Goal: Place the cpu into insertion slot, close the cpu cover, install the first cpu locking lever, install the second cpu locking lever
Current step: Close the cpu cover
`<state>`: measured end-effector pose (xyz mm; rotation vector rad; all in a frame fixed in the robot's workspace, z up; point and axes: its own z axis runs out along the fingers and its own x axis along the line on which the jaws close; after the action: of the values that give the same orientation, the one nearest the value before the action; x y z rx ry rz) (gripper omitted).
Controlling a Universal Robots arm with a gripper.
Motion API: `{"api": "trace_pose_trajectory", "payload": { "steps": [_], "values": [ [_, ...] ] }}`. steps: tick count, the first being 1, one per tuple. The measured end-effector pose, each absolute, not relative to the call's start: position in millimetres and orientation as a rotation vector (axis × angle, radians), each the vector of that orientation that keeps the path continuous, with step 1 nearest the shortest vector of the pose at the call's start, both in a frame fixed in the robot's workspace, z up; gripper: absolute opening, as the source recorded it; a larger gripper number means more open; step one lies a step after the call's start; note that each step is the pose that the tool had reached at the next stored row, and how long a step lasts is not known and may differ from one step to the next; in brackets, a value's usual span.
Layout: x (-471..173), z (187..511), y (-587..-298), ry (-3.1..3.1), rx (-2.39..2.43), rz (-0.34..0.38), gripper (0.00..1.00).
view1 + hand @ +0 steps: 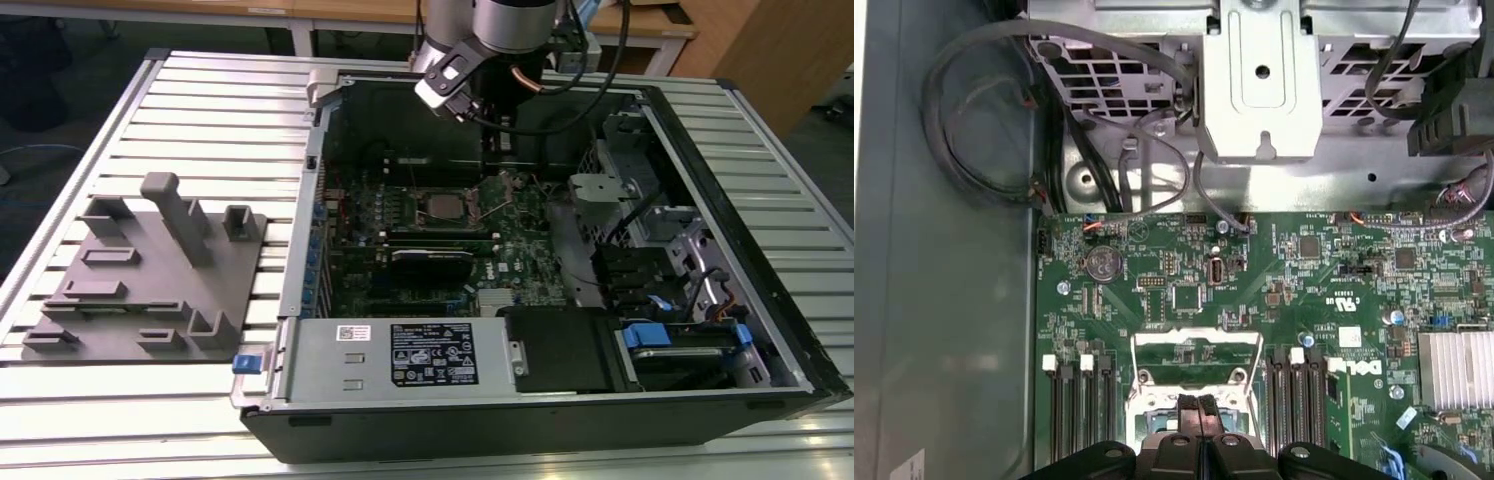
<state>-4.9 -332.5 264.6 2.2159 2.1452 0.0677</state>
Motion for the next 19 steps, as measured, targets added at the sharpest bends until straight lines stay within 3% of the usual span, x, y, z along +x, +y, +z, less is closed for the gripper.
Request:
{"api": "trace_pose_trajectory", "payload": {
  "steps": [19],
  "values": [
    [14.6,263.7,-331.1,2.145,2.216,0.068,0.1]
  ]
}}
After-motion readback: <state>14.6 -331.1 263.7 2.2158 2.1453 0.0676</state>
